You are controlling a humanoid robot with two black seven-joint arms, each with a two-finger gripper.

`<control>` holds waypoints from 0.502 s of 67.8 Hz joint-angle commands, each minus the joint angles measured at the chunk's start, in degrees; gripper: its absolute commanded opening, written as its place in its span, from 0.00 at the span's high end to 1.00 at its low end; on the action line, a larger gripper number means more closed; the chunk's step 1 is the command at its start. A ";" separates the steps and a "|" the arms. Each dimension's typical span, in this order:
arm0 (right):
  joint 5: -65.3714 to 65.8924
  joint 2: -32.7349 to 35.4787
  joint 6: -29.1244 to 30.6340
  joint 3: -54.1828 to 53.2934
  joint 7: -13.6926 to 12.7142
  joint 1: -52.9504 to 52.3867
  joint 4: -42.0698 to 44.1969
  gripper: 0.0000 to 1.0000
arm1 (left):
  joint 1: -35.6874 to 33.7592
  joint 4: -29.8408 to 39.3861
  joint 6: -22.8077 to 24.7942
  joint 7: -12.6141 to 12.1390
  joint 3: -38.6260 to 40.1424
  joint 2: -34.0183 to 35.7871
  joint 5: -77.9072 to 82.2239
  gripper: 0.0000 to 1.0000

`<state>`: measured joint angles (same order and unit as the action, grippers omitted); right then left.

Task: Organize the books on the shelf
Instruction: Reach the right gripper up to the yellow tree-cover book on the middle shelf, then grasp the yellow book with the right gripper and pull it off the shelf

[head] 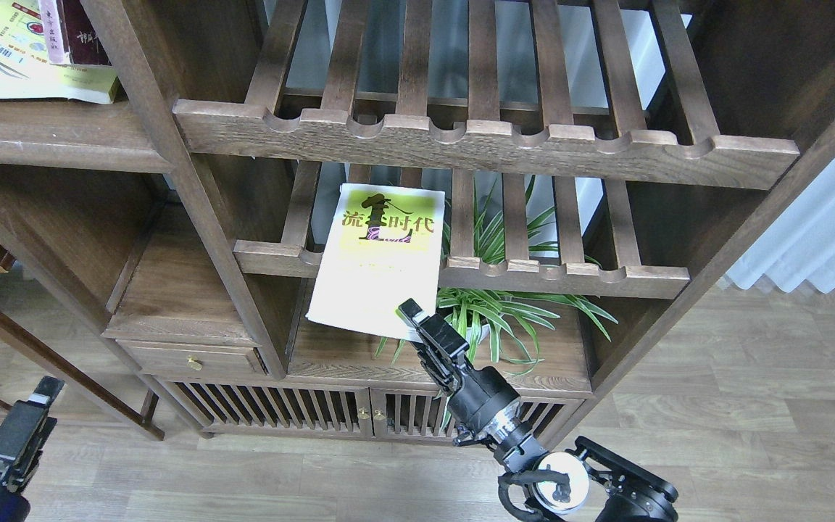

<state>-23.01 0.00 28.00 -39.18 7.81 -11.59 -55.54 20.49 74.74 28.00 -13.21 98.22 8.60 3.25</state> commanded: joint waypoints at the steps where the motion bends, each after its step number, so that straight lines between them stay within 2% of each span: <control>1: -0.11 0.00 0.00 0.06 -0.16 -0.19 0.00 0.88 | -0.01 -0.03 0.00 0.03 0.22 0.01 0.00 0.00; 5: -0.19 0.00 0.00 0.24 -0.34 -0.19 0.00 0.95 | -0.01 -0.03 0.00 0.03 0.22 0.01 -0.08 0.00; 23: -0.11 0.00 0.00 1.82 -1.13 0.78 -0.62 0.95 | 0.17 0.24 0.00 -0.59 -3.65 0.01 -8.52 0.00; 34: -0.02 0.00 0.00 2.17 -4.90 6.49 -3.43 0.95 | 0.34 0.06 0.00 -0.15 -6.37 -0.34 -11.60 0.00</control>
<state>-23.13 0.00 28.00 -37.21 5.51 -8.92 -56.94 20.69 74.93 28.00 -13.76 93.58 8.63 -6.63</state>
